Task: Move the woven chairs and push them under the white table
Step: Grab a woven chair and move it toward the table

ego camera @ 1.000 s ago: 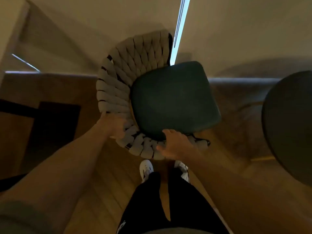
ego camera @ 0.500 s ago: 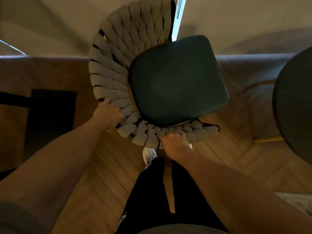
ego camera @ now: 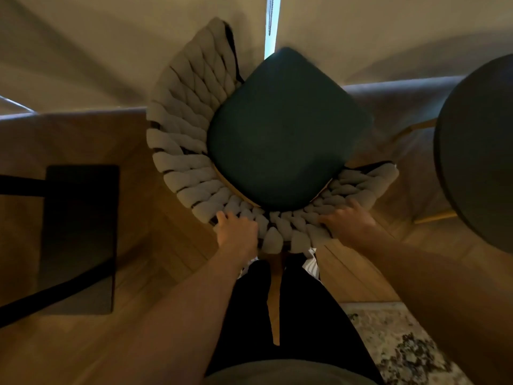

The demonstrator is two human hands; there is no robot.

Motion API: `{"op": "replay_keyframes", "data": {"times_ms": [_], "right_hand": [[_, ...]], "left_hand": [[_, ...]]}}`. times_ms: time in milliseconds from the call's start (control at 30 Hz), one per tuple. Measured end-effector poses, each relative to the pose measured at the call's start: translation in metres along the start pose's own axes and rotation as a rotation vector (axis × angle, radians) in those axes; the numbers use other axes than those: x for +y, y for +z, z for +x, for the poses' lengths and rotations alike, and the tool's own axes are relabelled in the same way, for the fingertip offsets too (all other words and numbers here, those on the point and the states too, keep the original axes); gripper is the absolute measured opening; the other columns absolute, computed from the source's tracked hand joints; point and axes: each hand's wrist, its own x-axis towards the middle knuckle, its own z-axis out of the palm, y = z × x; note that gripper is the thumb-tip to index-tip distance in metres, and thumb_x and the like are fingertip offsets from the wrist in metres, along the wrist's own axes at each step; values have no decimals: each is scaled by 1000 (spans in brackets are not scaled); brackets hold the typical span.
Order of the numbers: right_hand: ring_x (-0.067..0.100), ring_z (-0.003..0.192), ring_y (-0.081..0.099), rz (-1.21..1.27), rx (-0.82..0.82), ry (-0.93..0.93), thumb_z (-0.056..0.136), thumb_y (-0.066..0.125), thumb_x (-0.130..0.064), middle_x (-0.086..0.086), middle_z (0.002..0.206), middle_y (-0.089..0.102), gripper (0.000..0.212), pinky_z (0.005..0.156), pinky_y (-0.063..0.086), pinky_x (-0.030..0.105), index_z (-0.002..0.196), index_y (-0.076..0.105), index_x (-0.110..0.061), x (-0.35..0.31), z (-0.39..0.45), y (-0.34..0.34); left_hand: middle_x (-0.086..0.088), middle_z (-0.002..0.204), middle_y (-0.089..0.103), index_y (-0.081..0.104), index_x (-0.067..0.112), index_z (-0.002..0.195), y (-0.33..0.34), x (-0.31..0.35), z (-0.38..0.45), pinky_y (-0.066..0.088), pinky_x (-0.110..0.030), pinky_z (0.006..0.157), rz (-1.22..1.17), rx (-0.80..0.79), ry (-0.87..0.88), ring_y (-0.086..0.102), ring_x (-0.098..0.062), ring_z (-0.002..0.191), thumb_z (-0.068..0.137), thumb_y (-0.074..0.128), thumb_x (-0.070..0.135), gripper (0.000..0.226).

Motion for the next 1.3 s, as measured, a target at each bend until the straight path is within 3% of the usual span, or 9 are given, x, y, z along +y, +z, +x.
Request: {"op": "replay_keyframes", "data": {"times_ms": [200, 367, 533, 667, 767, 967, 1133, 1300], "right_hand": [[29, 144, 38, -148, -71, 86, 93, 63, -37, 1, 150, 49, 69, 120, 13, 60, 153, 30, -34, 25, -17, 5], [30, 133, 46, 107, -121, -8, 84, 67, -53, 4, 148, 47, 77, 114, 27, 55, 149, 36, -26, -32, -15, -7], [30, 118, 57, 377, -80, 40, 84, 66, -58, 6, 128, 60, 67, 104, 37, 47, 135, 47, -19, -86, -2, -14], [31, 113, 57, 389, -89, 73, 87, 64, -40, 7, 121, 61, 47, 104, 39, 49, 129, 51, -23, -95, 8, -15], [30, 110, 59, 365, -99, 76, 87, 64, -37, 5, 118, 62, 41, 102, 39, 49, 124, 54, -23, -98, 10, -12], [31, 121, 56, 304, -126, 48, 90, 62, -38, 5, 132, 57, 70, 109, 34, 53, 153, 30, -36, -87, -1, 6], [32, 128, 52, 199, -142, 30, 94, 60, -37, 6, 145, 49, 78, 112, 28, 56, 158, 17, -42, -58, -20, 25], [33, 132, 50, 124, -130, 2, 95, 58, -36, 7, 154, 40, 83, 114, 19, 62, 158, 5, -48, -15, -35, 48]], "left_hand": [[-3, 109, 61, 63, 21, 101, 1, 50, 0, 32, -49, 98, -86, 14, -13, 46, -34, 113, 87, 61, 30, 17], [-2, 127, 58, 53, 27, 130, 5, 1, 12, 27, -51, 106, -48, -5, 246, 43, -30, 124, 80, 64, 63, 62], [1, 139, 50, 39, 36, 144, -16, -93, 39, 26, -54, 107, 299, -75, 247, 42, -28, 130, 78, 67, 58, 75], [3, 138, 53, 35, 45, 147, -29, -145, 60, 21, -56, 111, 455, -67, 190, 43, -27, 131, 86, 61, 40, 67], [3, 128, 59, 35, 49, 145, -29, -151, 60, 31, -51, 106, 476, -26, 230, 51, -25, 120, 90, 57, 37, 61], [2, 124, 60, 39, 49, 142, -11, -130, 46, 35, -46, 96, 379, -18, 230, 49, -26, 113, 92, 55, 41, 54], [-2, 130, 57, 40, 46, 144, -1, -88, 26, 32, -51, 104, 265, -39, 207, 42, -32, 124, 94, 54, 41, 53], [-3, 123, 60, 44, 48, 142, 11, -35, 15, 33, -48, 99, 158, -18, 123, 42, -34, 118, 101, 44, 36, 42]]}}
